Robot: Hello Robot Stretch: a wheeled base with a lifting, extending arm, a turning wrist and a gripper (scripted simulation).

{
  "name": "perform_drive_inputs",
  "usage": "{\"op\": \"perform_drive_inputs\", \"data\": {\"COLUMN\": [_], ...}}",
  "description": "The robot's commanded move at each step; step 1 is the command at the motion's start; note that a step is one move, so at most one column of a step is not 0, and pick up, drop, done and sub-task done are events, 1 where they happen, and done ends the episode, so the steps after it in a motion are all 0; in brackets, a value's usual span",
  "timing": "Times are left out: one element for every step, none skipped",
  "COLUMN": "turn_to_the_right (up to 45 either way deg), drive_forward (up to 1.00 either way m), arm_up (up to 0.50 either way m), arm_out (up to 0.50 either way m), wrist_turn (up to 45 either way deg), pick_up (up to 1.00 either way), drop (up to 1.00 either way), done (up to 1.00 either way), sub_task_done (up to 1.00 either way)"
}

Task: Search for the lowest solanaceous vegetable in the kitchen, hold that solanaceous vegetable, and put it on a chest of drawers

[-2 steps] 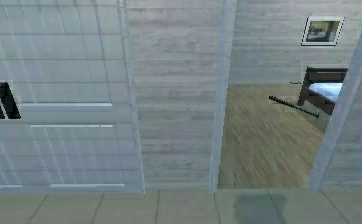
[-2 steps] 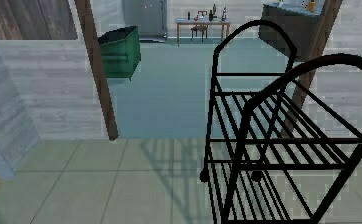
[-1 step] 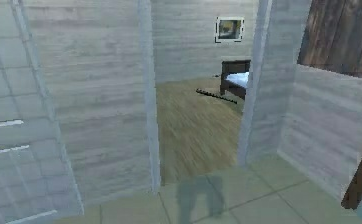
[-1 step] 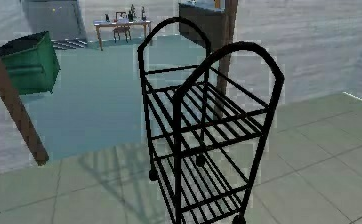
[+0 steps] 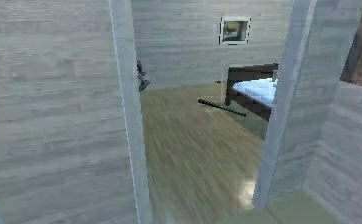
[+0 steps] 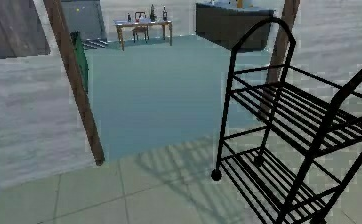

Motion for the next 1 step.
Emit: {"op": "perform_drive_inputs", "data": {"turn_to_the_right": [45.0], "drive_forward": [0.0], "arm_up": [0.0], "arm_out": [0.0], "wrist_turn": [0.0], "pick_up": [0.0], "drop": [0.0], "done": [0.0], "sub_task_done": [0.0]}}
